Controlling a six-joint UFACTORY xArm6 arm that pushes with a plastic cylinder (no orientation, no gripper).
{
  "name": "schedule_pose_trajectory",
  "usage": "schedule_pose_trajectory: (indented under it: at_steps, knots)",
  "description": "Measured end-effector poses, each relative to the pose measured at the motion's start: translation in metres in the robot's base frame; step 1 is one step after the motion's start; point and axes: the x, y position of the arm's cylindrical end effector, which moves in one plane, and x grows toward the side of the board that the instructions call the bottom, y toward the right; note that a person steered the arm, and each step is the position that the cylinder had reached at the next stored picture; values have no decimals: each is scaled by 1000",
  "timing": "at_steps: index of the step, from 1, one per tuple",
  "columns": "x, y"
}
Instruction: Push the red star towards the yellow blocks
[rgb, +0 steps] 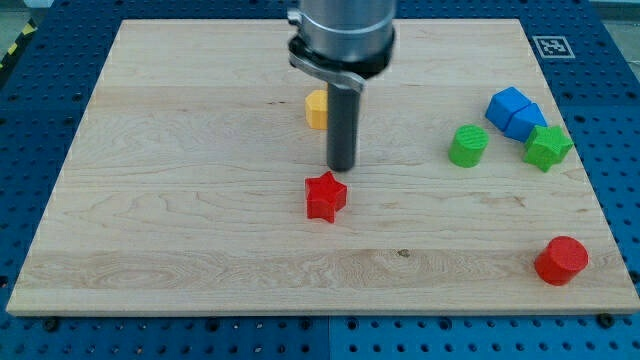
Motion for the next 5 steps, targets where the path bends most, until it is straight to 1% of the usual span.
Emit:
schedule_pose_trajectory:
  at_steps: [1, 2, 3, 4, 5]
  knots:
    - [25, 30]
    - [46, 37]
    - [49, -10]
    - [34, -73]
    - [13, -108]
